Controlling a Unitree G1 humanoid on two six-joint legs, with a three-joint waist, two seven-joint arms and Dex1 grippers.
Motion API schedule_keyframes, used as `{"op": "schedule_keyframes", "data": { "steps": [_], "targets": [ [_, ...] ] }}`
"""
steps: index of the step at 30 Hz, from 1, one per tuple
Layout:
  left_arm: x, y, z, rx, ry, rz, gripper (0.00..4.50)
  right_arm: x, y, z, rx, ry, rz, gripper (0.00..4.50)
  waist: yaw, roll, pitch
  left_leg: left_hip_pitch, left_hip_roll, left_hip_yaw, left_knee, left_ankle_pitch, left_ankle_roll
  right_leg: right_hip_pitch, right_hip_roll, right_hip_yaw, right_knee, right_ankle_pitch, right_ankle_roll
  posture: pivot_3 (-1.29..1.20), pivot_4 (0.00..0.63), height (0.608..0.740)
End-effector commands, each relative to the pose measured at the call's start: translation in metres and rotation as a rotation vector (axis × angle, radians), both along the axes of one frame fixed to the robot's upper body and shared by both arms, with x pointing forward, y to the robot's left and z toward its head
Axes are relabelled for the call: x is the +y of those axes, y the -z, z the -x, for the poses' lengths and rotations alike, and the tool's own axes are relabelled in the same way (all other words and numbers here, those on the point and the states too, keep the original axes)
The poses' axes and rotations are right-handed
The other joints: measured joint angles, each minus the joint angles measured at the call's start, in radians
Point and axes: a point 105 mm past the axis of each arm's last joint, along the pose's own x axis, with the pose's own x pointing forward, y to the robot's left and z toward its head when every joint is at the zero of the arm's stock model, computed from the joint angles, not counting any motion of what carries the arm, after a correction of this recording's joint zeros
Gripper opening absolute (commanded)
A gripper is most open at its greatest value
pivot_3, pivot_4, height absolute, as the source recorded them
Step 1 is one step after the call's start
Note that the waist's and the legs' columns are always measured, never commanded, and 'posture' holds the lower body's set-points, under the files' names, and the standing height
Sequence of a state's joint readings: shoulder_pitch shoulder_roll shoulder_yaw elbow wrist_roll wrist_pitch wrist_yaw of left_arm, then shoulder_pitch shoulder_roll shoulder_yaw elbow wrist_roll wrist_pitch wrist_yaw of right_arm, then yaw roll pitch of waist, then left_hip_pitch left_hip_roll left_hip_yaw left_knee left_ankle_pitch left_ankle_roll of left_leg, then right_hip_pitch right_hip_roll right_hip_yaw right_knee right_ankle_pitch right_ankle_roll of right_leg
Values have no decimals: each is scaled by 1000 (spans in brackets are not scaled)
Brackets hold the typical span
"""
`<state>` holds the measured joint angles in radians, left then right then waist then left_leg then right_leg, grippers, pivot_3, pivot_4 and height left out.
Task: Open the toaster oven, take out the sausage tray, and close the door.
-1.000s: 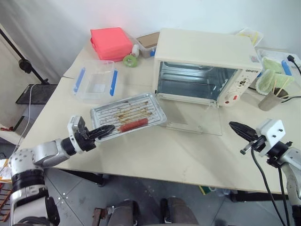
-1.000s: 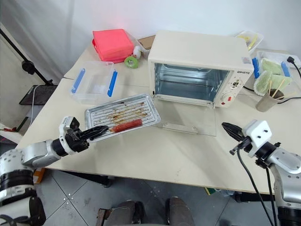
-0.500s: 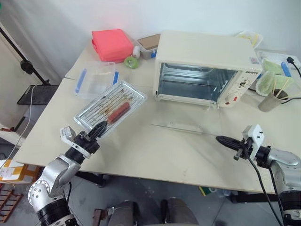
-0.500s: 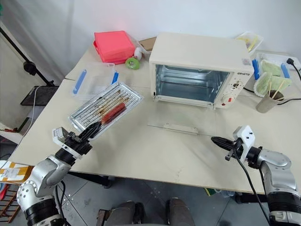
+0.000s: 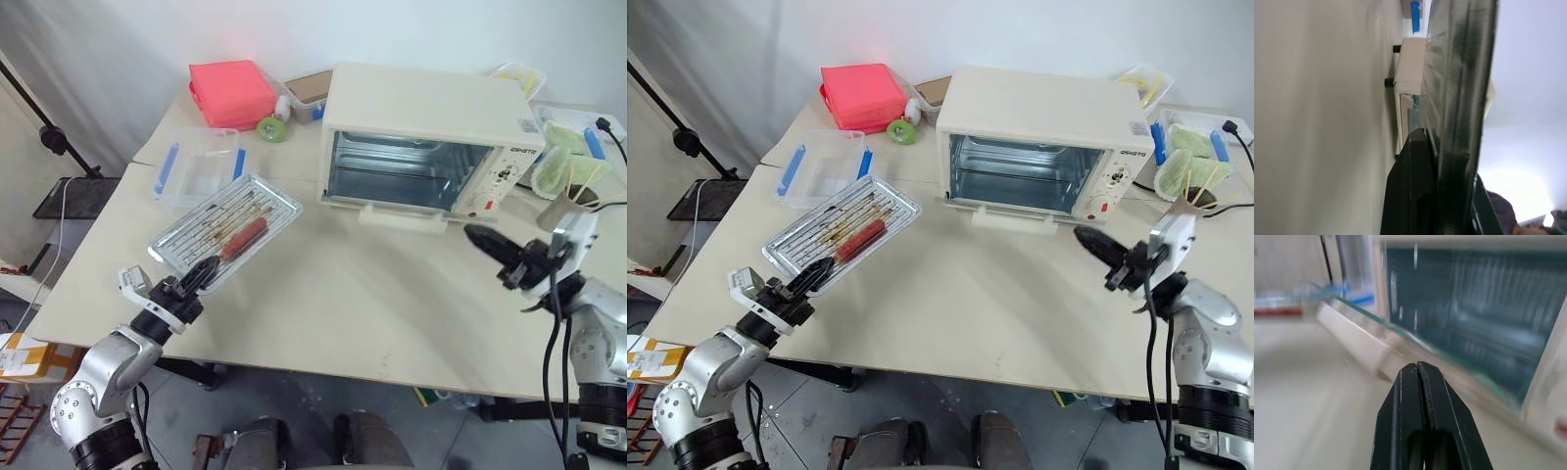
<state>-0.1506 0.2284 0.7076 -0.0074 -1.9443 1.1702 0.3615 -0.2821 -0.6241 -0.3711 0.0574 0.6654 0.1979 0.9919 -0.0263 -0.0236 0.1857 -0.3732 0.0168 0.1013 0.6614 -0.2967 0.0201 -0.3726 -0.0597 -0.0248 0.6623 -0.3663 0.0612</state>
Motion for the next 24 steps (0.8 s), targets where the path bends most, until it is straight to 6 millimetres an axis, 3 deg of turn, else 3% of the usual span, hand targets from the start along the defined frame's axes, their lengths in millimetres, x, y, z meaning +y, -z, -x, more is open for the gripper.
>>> {"op": "schedule_keyframes", "data": {
  "steps": [1, 3, 5, 8, 13, 19, 24],
  "targets": [
    [2, -9, 4, -60, 52, 9, 0, 6, -30, 7, -43, -24, -57, 38, 1, 0, 0, 0, 0, 0, 0, 0, 0, 0, 0, 0, 0, 0, 0, 0, 150, 740],
    [2, -9, 5, -67, 89, 4, 0, 13, -34, 13, -40, -63, -51, 38, 1, 0, 0, 0, 0, 0, -1, 0, 0, 0, 0, 0, -1, 0, 0, 0, 150, 740],
    [0, -9, 7, -74, 134, 1, 0, 26, -25, 28, 83, -202, -34, 38, 4, 0, 0, -1, 0, 0, -1, 0, 0, -1, 0, 0, -1, 0, 0, 0, 150, 740],
    [-8, -8, 8, -71, 238, -17, 0, 31, -8, 45, 78, -234, 135, 591, 11, 0, 0, -1, -1, -3, -4, 0, 0, -1, 0, 0, -3, 0, 0, 0, 150, 740],
    [-40, -8, 17, -45, 553, -106, 0, 30, 40, 96, 185, -378, 346, 2351, 32, 0, 0, -2, -2, -5, -8, 0, 0, 0, 0, 2, -6, 0, 0, 0, 150, 740],
    [-72, -8, -1, 1, 704, -161, 0, 21, 41, 105, 171, -286, 299, 4386, 19, 0, 0, 0, -3, -6, -9, 1, -1, 1, 0, 3, -6, 0, 0, 0, 150, 740],
    [-104, -2, -21, 38, 806, -227, 0, 7, 41, 112, 181, -215, 297, 4478, 27, 0, 0, 0, -3, -6, -11, 2, -2, 0, 0, 3, -6, 0, 0, 0, 150, 740]
  ]
}}
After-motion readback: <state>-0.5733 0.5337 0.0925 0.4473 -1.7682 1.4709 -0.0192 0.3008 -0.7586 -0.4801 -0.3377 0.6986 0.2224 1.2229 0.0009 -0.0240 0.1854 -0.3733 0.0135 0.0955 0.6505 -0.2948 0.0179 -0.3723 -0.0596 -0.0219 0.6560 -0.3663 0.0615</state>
